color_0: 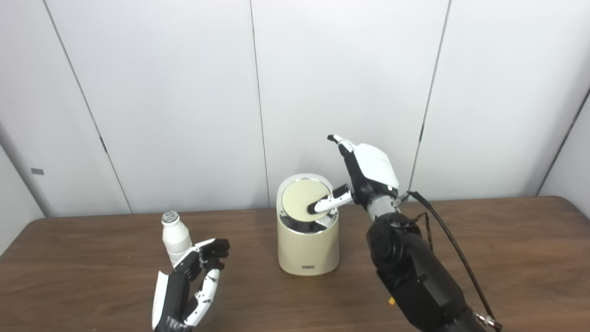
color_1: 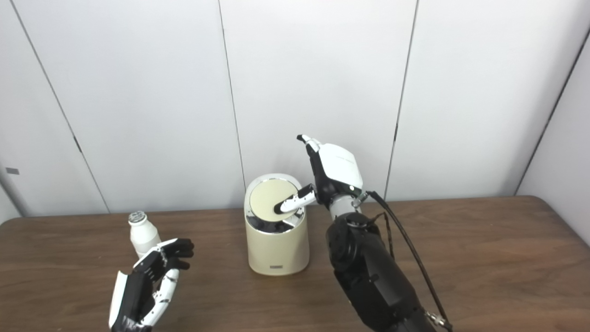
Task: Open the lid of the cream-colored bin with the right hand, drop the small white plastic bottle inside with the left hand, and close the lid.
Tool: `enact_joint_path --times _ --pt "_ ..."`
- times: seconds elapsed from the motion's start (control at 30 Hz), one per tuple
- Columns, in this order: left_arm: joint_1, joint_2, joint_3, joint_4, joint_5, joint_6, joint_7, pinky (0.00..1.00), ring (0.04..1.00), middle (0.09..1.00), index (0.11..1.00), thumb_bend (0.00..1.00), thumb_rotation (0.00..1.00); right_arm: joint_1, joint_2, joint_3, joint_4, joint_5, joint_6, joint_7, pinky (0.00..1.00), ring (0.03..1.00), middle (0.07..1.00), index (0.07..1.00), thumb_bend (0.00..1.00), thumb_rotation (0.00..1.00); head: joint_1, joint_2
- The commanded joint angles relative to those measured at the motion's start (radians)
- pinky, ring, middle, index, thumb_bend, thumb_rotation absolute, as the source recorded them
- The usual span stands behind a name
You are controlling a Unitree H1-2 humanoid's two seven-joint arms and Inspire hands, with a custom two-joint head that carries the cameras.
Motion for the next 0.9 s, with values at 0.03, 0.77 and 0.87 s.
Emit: enact_joint_path --times 0.03,0.77,0.87 --pt "0.010 -0.010 -0.013 0.033 0.005 -0.024 0.008 0.59 0.679 0.705 0.696 0.19 0.52 0.001 0.018 -0.054 -0.057 0.055 0.001 0.027 0.79 0.896 0.914 0.907 0.88 0.67 -0.002 0.002" --pt "0.013 -0.002 -0.006 0.020 -0.005 -0.023 -0.002 0.58 0.675 0.704 0.694 0.19 0.49 0.141 0.053 -0.238 -0.219 0.371 -0.136 0.107 0.73 0.864 0.903 0.916 0.89 0.97 0.019 0.041" --pt "0.013 -0.006 0.000 0.003 -0.005 -0.022 -0.007 0.58 0.669 0.700 0.691 0.20 0.52 0.192 0.038 -0.254 -0.263 0.437 -0.216 0.105 0.83 0.922 0.932 0.919 0.92 0.96 0.022 0.059"
